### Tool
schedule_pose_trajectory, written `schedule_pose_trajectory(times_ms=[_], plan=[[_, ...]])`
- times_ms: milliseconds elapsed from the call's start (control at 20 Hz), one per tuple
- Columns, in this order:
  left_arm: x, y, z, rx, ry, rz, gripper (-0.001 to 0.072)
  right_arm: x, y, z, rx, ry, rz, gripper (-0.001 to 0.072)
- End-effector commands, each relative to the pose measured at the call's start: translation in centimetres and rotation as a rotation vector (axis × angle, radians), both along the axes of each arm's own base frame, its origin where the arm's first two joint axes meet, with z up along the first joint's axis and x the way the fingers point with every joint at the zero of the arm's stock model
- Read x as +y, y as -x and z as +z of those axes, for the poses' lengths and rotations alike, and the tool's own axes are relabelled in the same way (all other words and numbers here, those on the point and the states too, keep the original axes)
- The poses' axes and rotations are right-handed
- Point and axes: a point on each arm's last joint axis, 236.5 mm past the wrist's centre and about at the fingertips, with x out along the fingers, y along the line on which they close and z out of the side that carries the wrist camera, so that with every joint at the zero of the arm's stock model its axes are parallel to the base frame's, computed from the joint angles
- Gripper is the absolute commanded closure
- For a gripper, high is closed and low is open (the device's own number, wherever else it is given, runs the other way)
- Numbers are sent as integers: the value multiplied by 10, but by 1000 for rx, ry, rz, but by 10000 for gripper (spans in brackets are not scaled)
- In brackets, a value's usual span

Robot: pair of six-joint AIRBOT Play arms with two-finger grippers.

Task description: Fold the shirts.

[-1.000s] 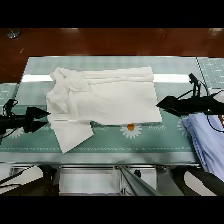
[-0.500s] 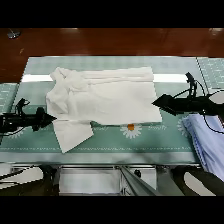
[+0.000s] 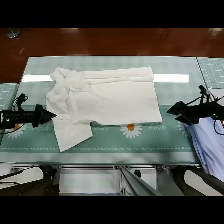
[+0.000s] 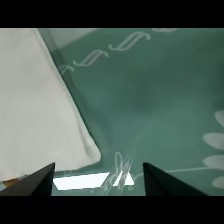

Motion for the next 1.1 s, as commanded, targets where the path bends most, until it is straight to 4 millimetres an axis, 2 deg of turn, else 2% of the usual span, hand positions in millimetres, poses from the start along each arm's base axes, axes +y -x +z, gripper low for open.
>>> schedule_pose_trajectory(times_ms=[0, 150, 350, 400, 450, 500, 550, 600, 650, 700, 800, 850, 950, 1000, 1050], plan=[[-1, -1, 2, -5, 7, -6, 684, 29, 17, -26, 131, -73, 69, 91], [-1, -1, 2, -5, 6, -6, 684, 59, 2, -33, 108, -168, 65, 90], [-1, -1, 2, -6, 5, -3, 684, 75, -24, -38, 77, -184, 65, 92], [-1, -2, 2, -7, 7, -1, 684, 81, -32, -37, 64, -188, 72, 137], [-1, -2, 3, -8, 7, 1, 684, 88, -39, -34, 51, -196, 87, 343], [0, -5, 4, -12, 10, 7, 684, 92, -45, -29, 20, -189, 136, 615], [0, -11, 11, -31, 21, 14, 684, 96, -55, -18, -22, -186, 179, 691], [1, -21, 24, -67, 33, 21, 684, 98, -66, -1, -54, -190, 210, 692], [4, -36, 45, -129, 45, 35, 685, 99, -82, 22, -103, -186, 250, 692], [8, -57, 78, -227, 54, 59, 685, 93, -101, 49, -162, -157, 285, 692], [20, -98, 171, -486, 44, 116, 685, 81, -147, 126, -334, -68, 323, 692], [26, -112, 228, -636, 13, 137, 685, 70, -169, 177, -456, 6, 323, 692], [34, -117, 334, -902, -131, 159, 685, 48, -192, 279, -684, 162, 299, 692], [35, -112, 381, -1014, -211, 167, 685, 36, -190, 333, -794, 246, 277, 692], [34, -101, 426, -1124, -302, 177, 685, 27, -179, 382, -891, 316, 257, 692]])
